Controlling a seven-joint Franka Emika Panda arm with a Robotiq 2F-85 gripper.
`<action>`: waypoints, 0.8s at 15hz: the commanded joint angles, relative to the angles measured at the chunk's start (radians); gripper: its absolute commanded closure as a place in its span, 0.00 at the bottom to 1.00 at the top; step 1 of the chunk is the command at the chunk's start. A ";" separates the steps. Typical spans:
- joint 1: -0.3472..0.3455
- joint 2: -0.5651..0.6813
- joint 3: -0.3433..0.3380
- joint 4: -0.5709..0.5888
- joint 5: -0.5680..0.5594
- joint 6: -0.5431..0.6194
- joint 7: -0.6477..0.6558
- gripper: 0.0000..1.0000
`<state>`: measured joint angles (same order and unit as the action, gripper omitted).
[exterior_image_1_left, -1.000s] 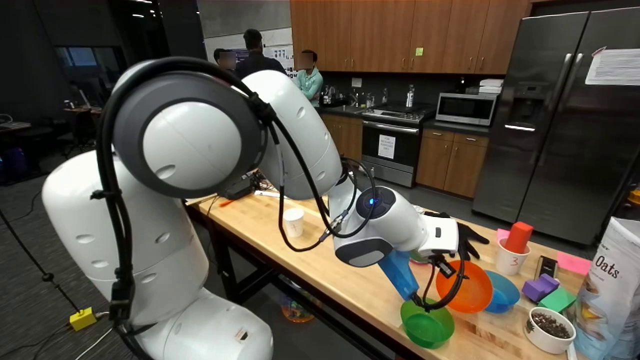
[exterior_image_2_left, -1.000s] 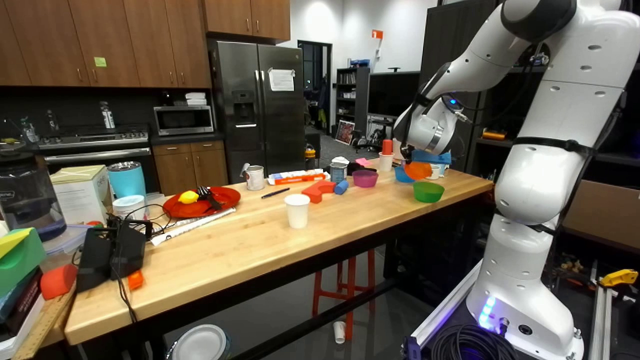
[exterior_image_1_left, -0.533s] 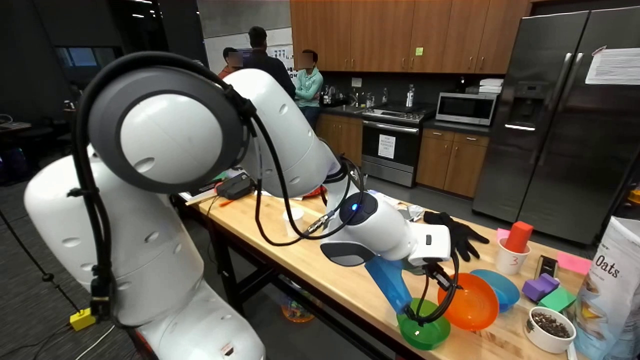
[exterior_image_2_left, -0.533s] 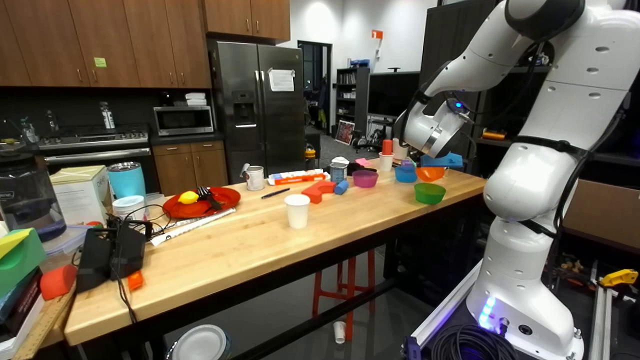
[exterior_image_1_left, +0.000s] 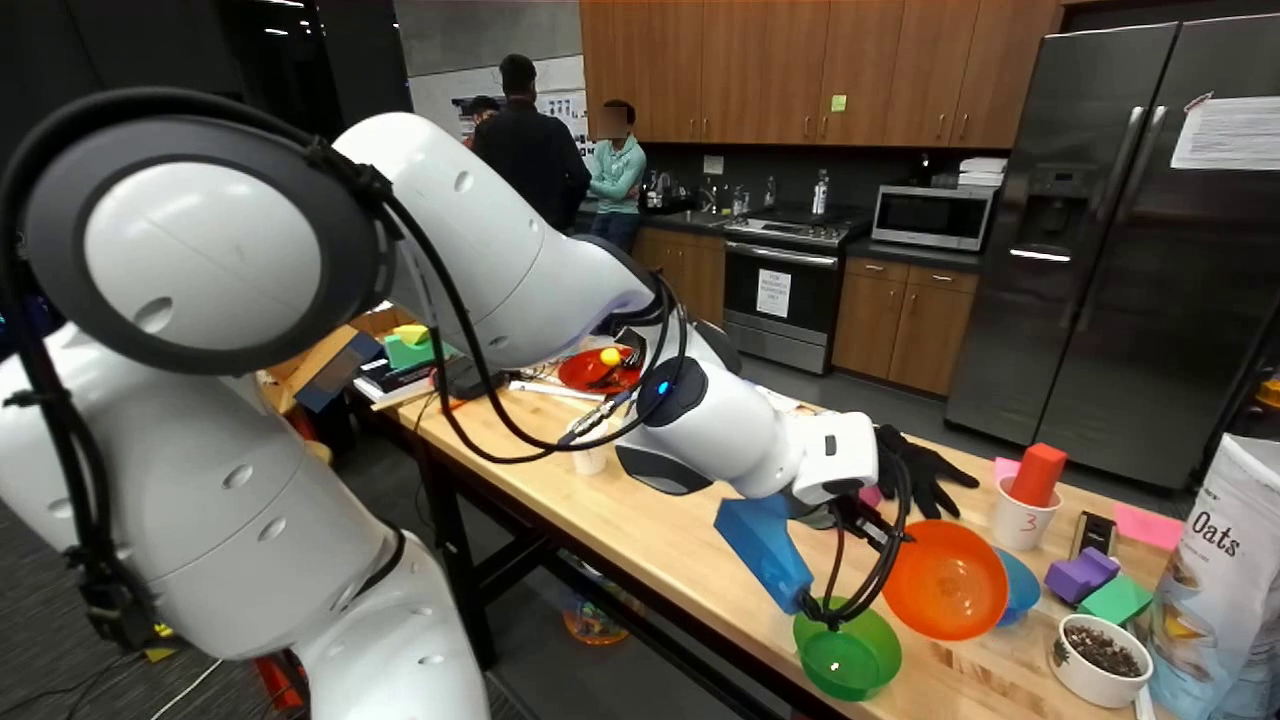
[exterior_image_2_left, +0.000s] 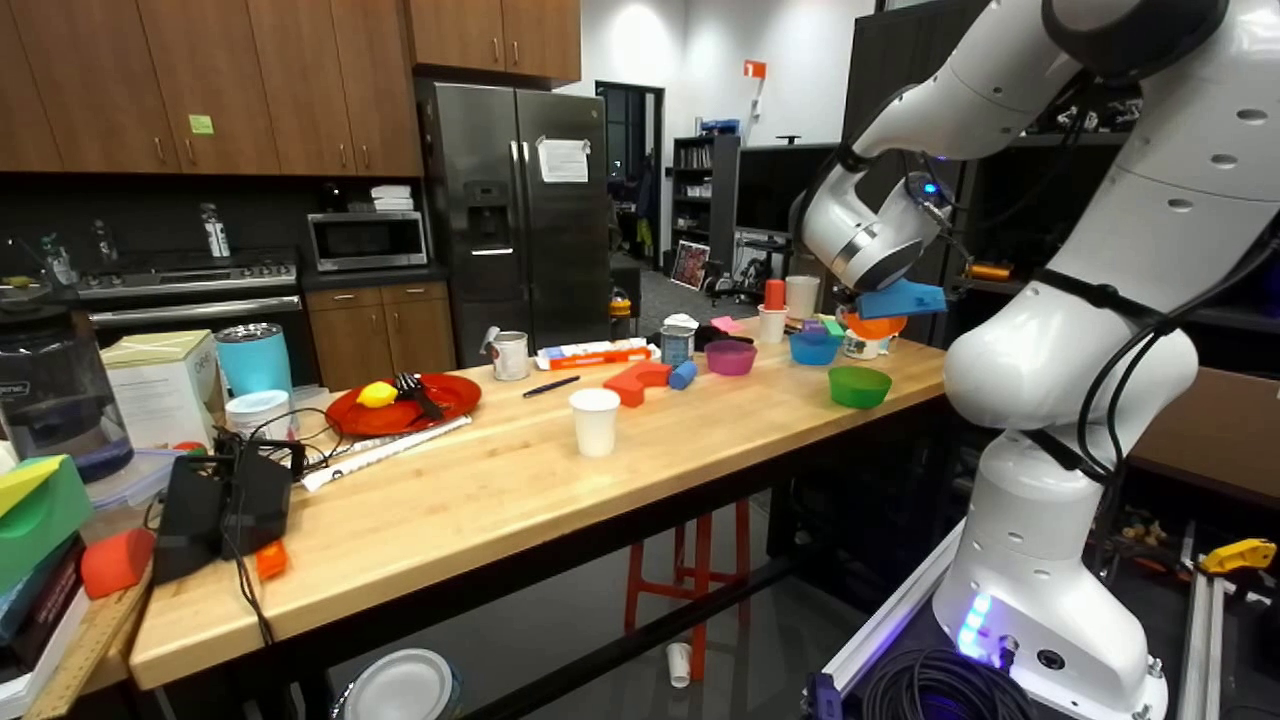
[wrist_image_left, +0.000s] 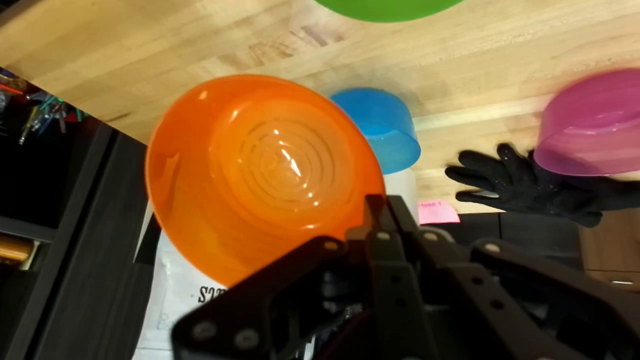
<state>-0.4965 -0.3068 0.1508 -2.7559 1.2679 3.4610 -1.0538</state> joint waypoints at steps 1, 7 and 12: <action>-0.029 -0.039 0.074 0.019 0.105 -0.100 -0.115 0.99; -0.057 -0.037 0.137 -0.059 -0.025 -0.326 0.098 0.99; -0.237 0.057 0.315 -0.037 -0.111 -0.325 0.300 0.99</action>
<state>-0.6117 -0.2857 0.3519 -2.7929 1.2122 3.1396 -0.8682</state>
